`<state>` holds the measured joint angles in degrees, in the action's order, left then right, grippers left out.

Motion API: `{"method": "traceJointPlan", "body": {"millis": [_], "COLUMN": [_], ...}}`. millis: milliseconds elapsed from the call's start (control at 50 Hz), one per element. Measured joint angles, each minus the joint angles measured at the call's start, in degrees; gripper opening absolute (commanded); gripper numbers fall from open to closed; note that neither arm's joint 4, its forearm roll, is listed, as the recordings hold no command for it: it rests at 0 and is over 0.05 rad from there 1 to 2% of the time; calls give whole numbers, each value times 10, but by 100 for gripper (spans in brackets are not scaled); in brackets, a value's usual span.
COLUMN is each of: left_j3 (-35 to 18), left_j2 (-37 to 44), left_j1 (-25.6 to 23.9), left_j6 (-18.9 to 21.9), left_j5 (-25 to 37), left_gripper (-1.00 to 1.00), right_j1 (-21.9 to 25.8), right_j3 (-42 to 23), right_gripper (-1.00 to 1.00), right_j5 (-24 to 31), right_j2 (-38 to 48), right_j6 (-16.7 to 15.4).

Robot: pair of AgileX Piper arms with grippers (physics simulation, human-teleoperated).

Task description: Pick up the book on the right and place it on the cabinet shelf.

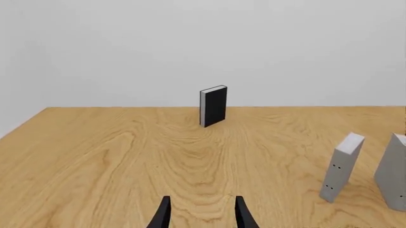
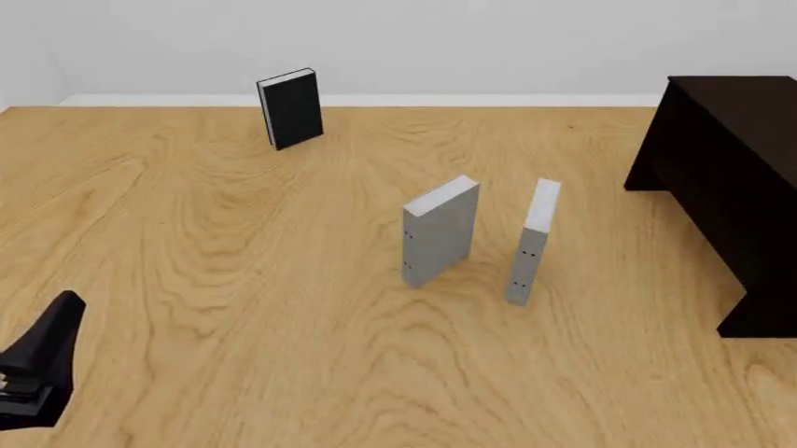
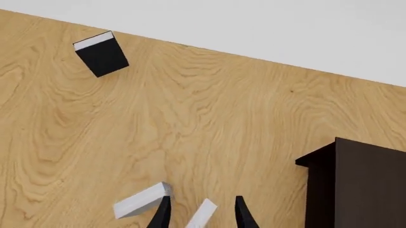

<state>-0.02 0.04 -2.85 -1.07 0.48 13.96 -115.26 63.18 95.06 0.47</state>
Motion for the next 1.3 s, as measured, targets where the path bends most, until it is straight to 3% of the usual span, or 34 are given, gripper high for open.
{"method": "traceJointPlan", "body": {"millis": [280, 1300], "left_j3": [0, 0], "left_j2": [0, 0], "left_j1": [-6, -29], "left_j6": [12, 40], "left_j5": [-2, -4], "left_gripper": [100, 100], "right_j1": [-12, -37], "right_j3": [39, 285], "right_gripper": [100, 100], "right_j5": [-12, -180], "right_j2": [9, -47], "right_j6": [11, 94]}}
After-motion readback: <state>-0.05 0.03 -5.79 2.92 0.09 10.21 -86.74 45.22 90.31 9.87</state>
